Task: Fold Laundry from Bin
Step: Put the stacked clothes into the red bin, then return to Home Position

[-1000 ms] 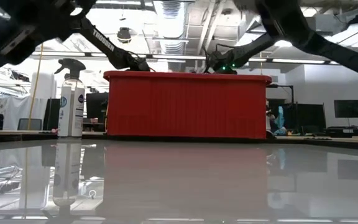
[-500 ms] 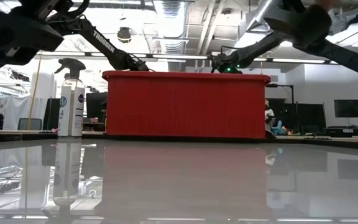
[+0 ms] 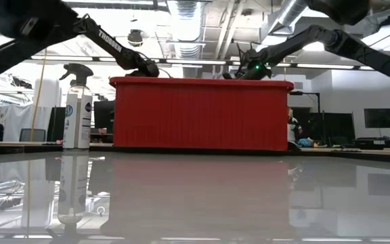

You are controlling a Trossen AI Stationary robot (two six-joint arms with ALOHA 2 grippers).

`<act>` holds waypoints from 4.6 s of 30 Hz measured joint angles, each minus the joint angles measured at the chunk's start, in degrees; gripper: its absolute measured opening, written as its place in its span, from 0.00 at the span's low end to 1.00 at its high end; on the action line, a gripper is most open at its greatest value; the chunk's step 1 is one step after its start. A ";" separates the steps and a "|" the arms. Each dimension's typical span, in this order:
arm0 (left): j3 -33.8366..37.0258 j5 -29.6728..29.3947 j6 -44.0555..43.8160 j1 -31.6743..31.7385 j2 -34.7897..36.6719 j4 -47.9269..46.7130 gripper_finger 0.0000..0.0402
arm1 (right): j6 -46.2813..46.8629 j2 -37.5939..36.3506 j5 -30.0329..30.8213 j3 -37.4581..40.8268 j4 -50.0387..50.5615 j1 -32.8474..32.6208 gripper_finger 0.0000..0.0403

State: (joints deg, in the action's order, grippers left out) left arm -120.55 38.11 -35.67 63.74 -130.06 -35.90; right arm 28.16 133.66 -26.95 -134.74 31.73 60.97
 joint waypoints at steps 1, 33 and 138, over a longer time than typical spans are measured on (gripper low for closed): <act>-1.11 -0.02 0.61 0.07 0.00 -0.79 0.57 | -0.10 -0.18 0.08 0.00 0.02 0.00 0.58; -14.23 -1.10 5.00 1.22 0.85 -6.64 0.57 | 2.00 -1.54 -3.29 -0.17 -21.29 -9.07 0.53; 1.53 6.80 30.36 -18.41 43.98 7.99 0.57 | -47.99 -79.97 -51.69 54.62 20.84 -13.72 0.22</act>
State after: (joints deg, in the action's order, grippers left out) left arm -119.02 44.92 -5.31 45.33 -86.08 -27.91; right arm -19.83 53.69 -78.65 -80.12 52.57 47.25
